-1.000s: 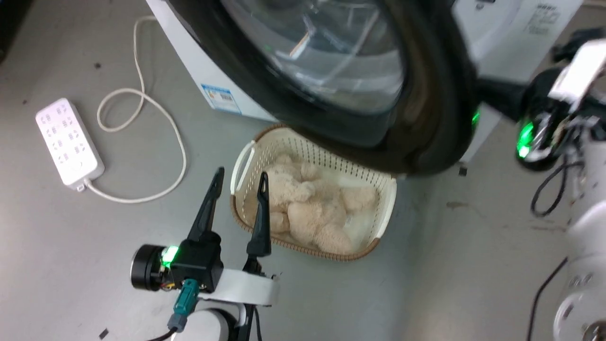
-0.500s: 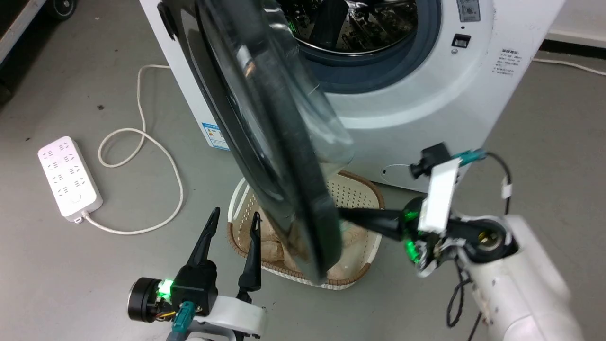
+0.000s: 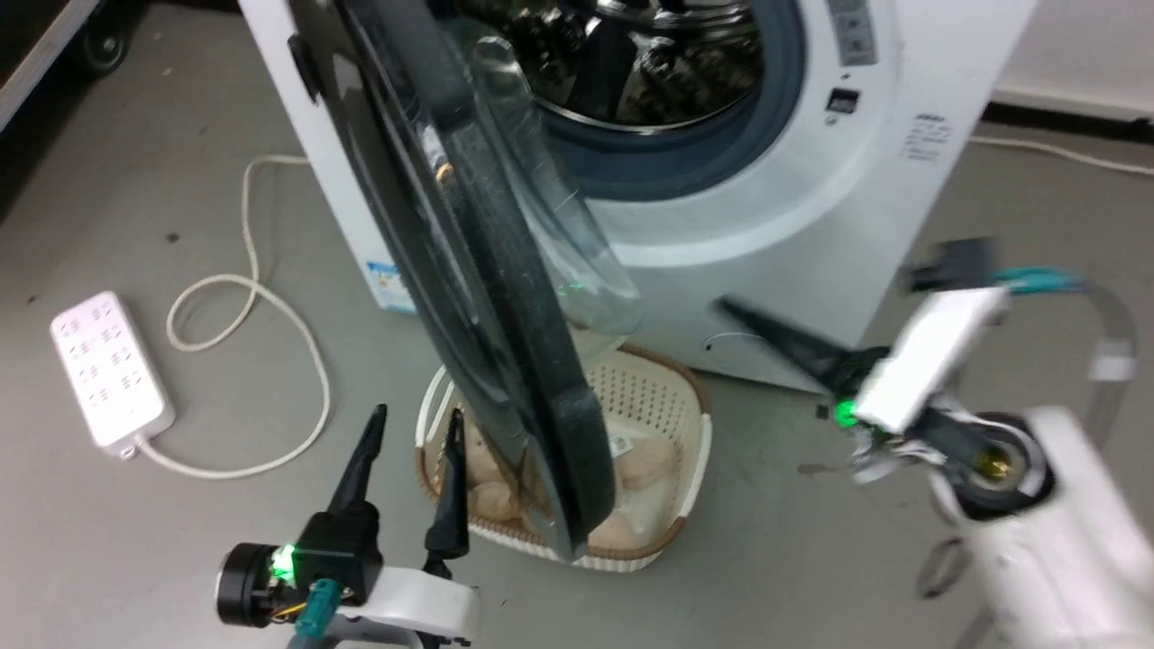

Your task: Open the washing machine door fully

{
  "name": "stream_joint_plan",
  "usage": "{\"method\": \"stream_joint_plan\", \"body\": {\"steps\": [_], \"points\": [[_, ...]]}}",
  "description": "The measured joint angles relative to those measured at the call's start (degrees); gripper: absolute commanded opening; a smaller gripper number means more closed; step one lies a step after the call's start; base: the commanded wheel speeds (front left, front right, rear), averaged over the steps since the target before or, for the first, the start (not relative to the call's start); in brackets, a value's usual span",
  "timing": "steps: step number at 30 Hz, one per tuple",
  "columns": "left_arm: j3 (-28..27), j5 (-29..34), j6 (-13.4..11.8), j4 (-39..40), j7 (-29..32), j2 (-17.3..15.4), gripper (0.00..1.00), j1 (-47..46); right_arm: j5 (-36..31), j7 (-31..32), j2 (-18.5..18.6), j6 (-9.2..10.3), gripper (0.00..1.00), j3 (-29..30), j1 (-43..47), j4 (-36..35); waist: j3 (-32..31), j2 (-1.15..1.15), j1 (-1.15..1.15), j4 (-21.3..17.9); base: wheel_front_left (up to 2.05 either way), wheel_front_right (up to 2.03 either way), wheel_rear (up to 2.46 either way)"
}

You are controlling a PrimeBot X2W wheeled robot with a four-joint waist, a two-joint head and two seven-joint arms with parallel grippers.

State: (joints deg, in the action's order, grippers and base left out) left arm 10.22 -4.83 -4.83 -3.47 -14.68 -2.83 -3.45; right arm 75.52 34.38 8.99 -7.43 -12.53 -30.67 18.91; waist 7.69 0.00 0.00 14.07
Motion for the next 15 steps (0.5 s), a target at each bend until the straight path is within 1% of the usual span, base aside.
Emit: {"method": "stream_joint_plan", "body": {"steps": [1, 2, 5, 8, 10, 12, 13, 15], "points": [[-0.4, -0.2, 0.1, 0.0, 0.0, 0.0, 1.00, 0.1, -3.2, -3.3, 1.5, 0.00, 1.00, 0.1, 0.9, -2.5, -0.4, 0.00, 0.00, -0.4, 0.00, 0.00, 0.00], [-1.3, -0.5, 0.5, 0.0, 0.0, 0.0, 1.00, 0.3, -12.4, -13.9, 6.1, 0.00, 1.00, 0.0, 3.4, -9.1, -1.5, 0.00, 0.00, -1.7, 0.00, 0.00, 0.00], [-2.0, -1.0, 1.0, -0.1, 0.0, 0.0, 1.00, 0.7, -23.4, -25.0, 11.3, -0.01, 1.00, -1.3, 6.9, -13.3, -2.7, 0.00, 0.00, -2.9, 0.00, 0.00, 0.00], [-2.5, -1.3, 1.6, -0.1, 0.0, 0.0, 1.00, 1.3, -34.3, -36.5, 14.7, -0.01, 1.00, -0.5, 10.9, -14.5, -3.8, 0.00, 0.00, -4.1, 0.00, 0.00, 0.00], [-3.1, -1.4, 2.0, -0.1, 0.0, 0.0, 1.00, 1.5, -41.6, -43.2, 14.9, 0.00, 1.00, 1.7, 14.1, -14.5, -4.6, 0.00, 0.00, -4.7, 0.00, 0.00, 0.00], [-3.3, -1.4, 2.0, 0.0, 0.0, 0.0, 1.00, 2.4, -49.1, -46.8, 14.3, -0.01, 1.00, 4.3, 18.1, -14.7, -5.4, 0.00, 0.00, -5.2, 0.00, 0.00, 0.00], [-3.5, -1.4, 2.0, 0.0, 0.0, 0.0, 1.00, 3.0, -52.1, -47.5, 13.2, -0.01, 1.00, 5.8, 20.2, -15.0, -5.7, 0.00, -0.01, -5.5, 0.00, 0.00, 0.00], [-3.7, -1.5, 2.3, 0.0, 0.0, 0.0, 1.00, 4.1, -57.7, -48.4, 9.9, -0.01, 1.00, 9.4, 24.2, -16.1, -6.3, 0.00, -0.01, -6.1, 0.00, 0.00, 0.00]]}}
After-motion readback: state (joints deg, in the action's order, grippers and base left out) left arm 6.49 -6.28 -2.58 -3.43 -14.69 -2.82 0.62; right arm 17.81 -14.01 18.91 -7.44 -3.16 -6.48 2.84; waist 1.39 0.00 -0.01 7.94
